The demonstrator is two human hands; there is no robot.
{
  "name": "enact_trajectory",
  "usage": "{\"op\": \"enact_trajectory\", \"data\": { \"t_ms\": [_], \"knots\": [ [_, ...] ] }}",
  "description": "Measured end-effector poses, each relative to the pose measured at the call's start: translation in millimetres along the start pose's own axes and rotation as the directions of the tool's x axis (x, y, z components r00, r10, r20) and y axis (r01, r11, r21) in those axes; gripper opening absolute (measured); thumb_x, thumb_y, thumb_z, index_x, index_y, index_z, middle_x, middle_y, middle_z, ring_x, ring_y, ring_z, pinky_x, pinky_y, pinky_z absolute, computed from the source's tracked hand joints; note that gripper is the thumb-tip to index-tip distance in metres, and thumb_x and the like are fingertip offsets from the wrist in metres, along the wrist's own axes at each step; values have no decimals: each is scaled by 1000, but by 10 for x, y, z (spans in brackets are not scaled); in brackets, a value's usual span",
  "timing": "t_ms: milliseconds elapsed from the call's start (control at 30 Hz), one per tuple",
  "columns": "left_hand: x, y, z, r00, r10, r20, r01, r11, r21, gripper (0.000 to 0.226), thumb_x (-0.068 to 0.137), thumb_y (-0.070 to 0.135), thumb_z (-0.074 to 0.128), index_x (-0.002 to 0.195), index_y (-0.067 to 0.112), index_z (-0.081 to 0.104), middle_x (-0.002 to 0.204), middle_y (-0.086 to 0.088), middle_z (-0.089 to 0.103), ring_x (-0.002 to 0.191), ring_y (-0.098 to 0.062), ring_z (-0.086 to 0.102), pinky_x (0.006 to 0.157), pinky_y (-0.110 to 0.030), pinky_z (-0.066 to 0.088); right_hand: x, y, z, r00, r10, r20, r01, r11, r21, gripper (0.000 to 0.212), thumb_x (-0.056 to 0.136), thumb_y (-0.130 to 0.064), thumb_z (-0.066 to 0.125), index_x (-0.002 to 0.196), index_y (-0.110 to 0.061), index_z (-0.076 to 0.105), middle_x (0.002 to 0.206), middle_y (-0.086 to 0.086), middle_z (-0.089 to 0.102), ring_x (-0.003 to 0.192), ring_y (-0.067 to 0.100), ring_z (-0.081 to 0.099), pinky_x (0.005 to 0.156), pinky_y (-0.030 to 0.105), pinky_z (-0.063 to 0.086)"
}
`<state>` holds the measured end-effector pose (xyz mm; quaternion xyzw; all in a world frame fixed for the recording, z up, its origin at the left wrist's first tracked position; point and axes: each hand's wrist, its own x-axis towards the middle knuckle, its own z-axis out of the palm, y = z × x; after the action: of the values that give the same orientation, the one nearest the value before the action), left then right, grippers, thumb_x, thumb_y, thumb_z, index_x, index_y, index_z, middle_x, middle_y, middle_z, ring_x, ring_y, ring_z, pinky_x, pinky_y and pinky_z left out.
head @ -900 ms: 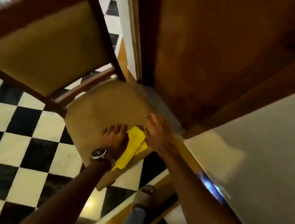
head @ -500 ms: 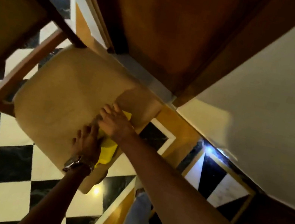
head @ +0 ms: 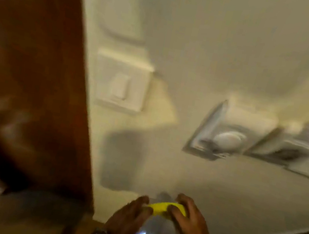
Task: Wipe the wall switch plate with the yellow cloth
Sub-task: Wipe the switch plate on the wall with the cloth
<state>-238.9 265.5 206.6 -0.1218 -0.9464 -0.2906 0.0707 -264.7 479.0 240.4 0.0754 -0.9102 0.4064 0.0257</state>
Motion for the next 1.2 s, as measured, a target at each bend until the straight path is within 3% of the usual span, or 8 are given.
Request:
{"op": "enact_trajectory", "data": {
  "t_ms": [67, 133, 233, 367, 500, 633, 767, 1200],
  "knots": [
    [418, 674, -84, 992, 130, 6, -129, 991, -38, 36, 114, 44, 42, 146, 33, 50, 147, 9, 59, 132, -10, 58, 112, -23, 46, 18, -10, -772, 969, 34, -245, -25, 999, 40, 43, 67, -68, 71, 107, -70, 56, 111, -39, 62, 101, -12, 63, 81, -4, 42],
    [708, 1126, -214, 932, 360, -51, -352, 928, 119, 33, 117, 30, 32, 127, 22, 62, 120, -2, 76, 98, -20, 75, 80, -27, 63, 78, -54, -1220, 915, 37, -402, -2, 996, 89, 42, 70, -59, 79, 107, -60, 60, 109, -30, 65, 99, -11, 63, 83, -5, 40],
    [1043, 1862, -611, 822, 565, -68, -503, 777, 378, 37, 109, 18, 44, 92, 20, 78, 78, -3, 70, 62, -24, 63, 54, -24, 52, 152, -222, -1767, 818, -135, -559, 164, 986, 2, 39, 81, -73, 69, 111, -52, 59, 108, -24, 63, 102, -7, 62, 88, 2, 43],
    [1305, 2387, -1216, 680, 715, -163, -525, 630, 573, 25, 82, 44, 79, 86, 19, 77, 67, -3, 60, 59, -26, 56, 63, -38, 35, 450, -476, -1954, 612, -444, -654, 374, 892, -255, 25, 95, -51, 67, 117, -40, 60, 109, -15, 57, 104, 9, 58, 93, 25, 47],
    [1772, 2788, -2228, 477, 795, -375, -451, 587, 672, 31, 97, 44, 60, 89, 16, 70, 83, -6, 66, 76, -31, 59, 71, -40, 38, 673, -536, -1740, 380, -636, -672, 102, 751, -653, 20, 103, -24, 60, 107, -27, 79, 105, 7, 67, 101, 27, 57, 81, 43, 47],
    [2438, 3127, -3181, 338, 746, -573, -206, 653, 729, 35, 103, 45, 58, 113, 12, 65, 133, -13, 65, 122, -35, 58, 96, -47, 45, 646, -518, -1293, 463, -510, -724, 43, 829, -557, 43, 111, -32, 35, 132, -20, 70, 141, 13, 56, 138, 34, 48, 101, 54, 47],
    [2812, 3088, -3278, 323, 735, -595, -111, 654, 748, 54, 102, 53, 57, 135, 10, 63, 157, -23, 45, 147, -42, 41, 119, -58, 36, 761, -643, -1035, 537, -407, -739, 66, 894, -444, 66, 110, -47, 19, 165, -12, 5, 173, 9, 0, 160, 35, -2, 125, 50, 13],
    [2941, 2974, -3177, 239, 780, -578, -96, 611, 786, 61, 105, 56, 48, 153, 19, 50, 160, -26, 41, 149, -47, 36, 123, -61, 29, 1070, -90, -1128, 538, -576, -616, 211, 799, -563, 76, 108, -51, 38, 165, -11, 9, 173, 9, 7, 160, 34, 6, 131, 41, 10]
  ]
}}
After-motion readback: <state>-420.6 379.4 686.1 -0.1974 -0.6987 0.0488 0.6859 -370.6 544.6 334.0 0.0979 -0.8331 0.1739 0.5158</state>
